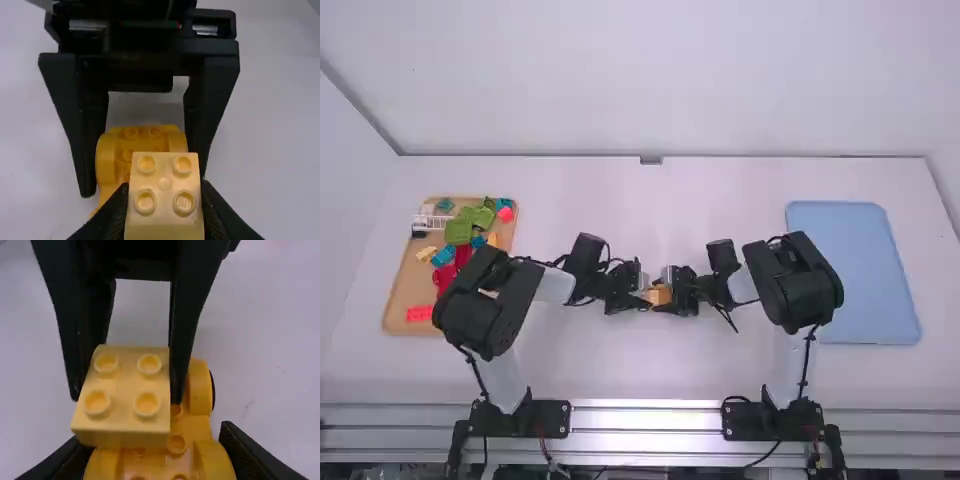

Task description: Assemble lego blocks to make yellow taxi

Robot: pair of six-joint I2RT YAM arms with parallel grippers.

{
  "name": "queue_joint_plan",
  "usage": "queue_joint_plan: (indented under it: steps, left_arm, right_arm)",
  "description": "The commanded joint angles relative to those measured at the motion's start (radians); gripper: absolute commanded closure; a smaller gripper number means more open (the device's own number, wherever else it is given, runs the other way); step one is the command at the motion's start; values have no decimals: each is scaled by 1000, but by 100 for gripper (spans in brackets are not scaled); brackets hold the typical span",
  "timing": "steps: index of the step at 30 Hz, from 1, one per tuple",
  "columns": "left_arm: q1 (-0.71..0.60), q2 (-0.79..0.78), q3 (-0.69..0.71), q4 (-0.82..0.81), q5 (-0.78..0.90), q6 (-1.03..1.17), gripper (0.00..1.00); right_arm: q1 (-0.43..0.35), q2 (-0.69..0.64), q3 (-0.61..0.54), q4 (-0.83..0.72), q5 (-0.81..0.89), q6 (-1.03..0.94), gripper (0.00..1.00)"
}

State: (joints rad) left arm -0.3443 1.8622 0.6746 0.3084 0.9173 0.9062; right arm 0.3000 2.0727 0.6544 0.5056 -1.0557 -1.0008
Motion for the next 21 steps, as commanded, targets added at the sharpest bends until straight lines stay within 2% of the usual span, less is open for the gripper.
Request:
queue_joint_plan:
  steps: [1,21]
  left_arm:
    - [7,6,-12,-18,-124,23,98]
    - [17,6,-12,-85,-211,0,98]
  right_arm:
    - [-6,16,13,-6,-10,1,58]
    - [-3,16,13,-16,16,1,58]
